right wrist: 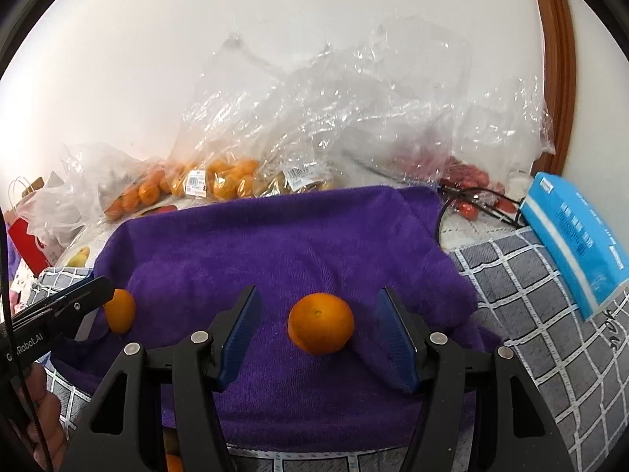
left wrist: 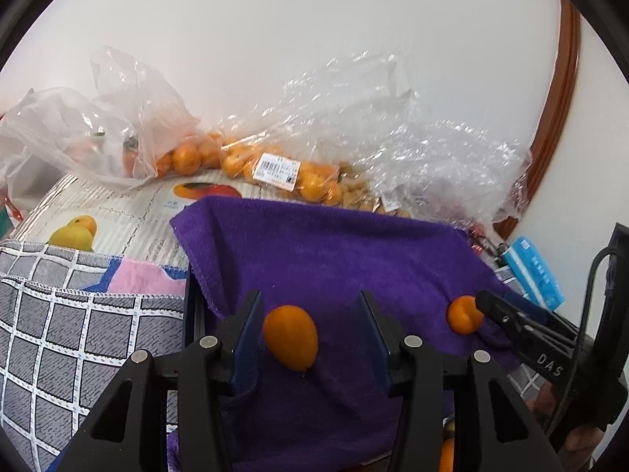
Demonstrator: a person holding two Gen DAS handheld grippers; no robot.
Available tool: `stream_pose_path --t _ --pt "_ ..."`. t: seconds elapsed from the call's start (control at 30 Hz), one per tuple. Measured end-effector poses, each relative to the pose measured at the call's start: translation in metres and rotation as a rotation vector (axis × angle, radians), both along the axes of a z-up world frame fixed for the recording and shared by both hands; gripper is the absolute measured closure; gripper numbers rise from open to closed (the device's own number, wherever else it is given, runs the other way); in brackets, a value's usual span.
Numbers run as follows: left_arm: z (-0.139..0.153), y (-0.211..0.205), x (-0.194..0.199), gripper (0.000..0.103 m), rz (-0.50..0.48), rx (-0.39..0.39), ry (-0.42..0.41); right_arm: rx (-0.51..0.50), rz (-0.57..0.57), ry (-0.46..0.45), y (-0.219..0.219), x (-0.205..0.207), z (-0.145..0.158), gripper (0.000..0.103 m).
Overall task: Organize fruits
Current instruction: 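Open both tools to set the oranges on the towel, then withdraw both tools back toward the fruit cluster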
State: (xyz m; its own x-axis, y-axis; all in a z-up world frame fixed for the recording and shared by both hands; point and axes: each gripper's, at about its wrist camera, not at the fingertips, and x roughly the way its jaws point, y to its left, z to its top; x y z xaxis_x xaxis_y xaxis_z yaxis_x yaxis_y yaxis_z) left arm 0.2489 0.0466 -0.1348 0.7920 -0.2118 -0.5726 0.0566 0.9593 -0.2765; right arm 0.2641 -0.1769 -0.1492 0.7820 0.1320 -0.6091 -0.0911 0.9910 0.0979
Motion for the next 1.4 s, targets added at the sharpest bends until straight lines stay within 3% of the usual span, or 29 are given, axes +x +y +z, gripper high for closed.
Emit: stream_pose_path --t 0.17,0.47,0.6,0.73,1.13,1.3,1.4 --pt "0.007 0.002 -0.006 0.057 0.023 -0.007 -0.033 -0.003 -0.023 -0.014 0.001 -0.006 0.009 0.042" --pt "0.015 0.008 -0.001 0.059 -0.008 -0.042 0.026 0.039 0.036 0.003 0.005 -0.012 0.027 0.042" --pt "0.034 0.011 -0.016 0.059 -0.004 -0.054 0.035 0.026 0.044 -0.009 0.008 -0.031 0.048 0.042" --pt "0.042 0.011 -0.043 0.059 -0.002 -0.011 0.029 0.014 0.049 -0.018 0.006 -0.061 0.057 0.042" --pt "-0.002 0.036 -0.115 0.054 0.036 0.037 0.155 -0.043 0.07 0.016 0.007 -0.149 0.029 0.042" --pt "-0.022 0.047 -0.125 0.054 0.065 0.041 0.208 -0.014 0.085 0.062 0.009 -0.16 0.007 0.043" --pt "-0.033 0.053 -0.127 0.054 0.087 0.036 0.219 -0.01 0.084 0.081 0.011 -0.156 -0.002 0.05"
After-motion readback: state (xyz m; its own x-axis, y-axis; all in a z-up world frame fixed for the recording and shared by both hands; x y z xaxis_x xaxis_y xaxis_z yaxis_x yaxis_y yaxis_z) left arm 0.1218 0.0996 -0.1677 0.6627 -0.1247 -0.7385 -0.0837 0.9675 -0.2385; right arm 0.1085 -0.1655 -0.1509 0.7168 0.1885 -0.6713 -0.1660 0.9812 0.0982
